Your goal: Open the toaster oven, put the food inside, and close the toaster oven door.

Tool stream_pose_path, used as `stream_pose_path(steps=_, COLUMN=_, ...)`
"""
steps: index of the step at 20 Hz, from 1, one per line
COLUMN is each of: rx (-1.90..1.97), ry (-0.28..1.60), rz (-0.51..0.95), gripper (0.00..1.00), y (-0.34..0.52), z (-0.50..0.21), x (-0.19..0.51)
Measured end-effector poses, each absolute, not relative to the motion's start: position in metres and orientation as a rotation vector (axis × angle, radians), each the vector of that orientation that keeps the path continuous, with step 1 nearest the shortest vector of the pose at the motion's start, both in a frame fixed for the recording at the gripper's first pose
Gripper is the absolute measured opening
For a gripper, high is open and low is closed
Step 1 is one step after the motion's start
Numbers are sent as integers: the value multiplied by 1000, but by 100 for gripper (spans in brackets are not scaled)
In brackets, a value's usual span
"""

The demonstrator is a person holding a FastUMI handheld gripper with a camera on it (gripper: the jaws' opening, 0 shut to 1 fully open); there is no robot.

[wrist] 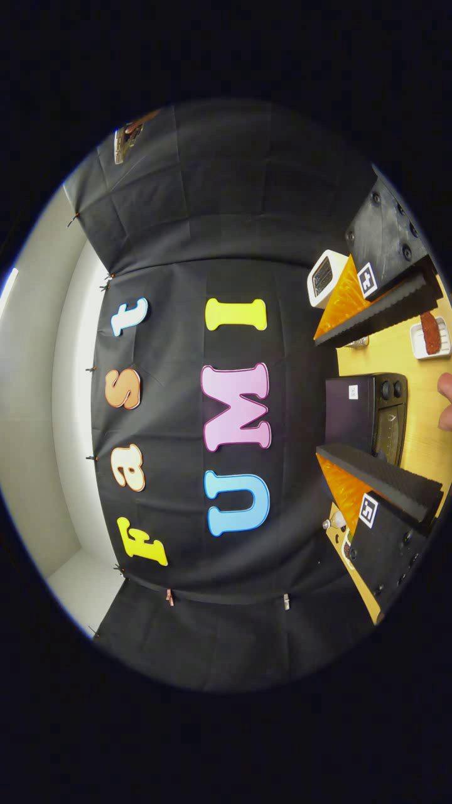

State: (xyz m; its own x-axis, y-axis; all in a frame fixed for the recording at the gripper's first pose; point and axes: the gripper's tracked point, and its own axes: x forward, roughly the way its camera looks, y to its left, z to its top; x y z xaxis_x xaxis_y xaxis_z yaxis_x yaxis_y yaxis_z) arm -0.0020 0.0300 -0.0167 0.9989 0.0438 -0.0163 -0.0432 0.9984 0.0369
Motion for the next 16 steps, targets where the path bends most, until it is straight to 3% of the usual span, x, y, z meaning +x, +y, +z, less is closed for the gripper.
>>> stream_pose_path(steps=16, rx=-30, ry=119, rz=20, gripper=99, y=168, z=-138, x=58)
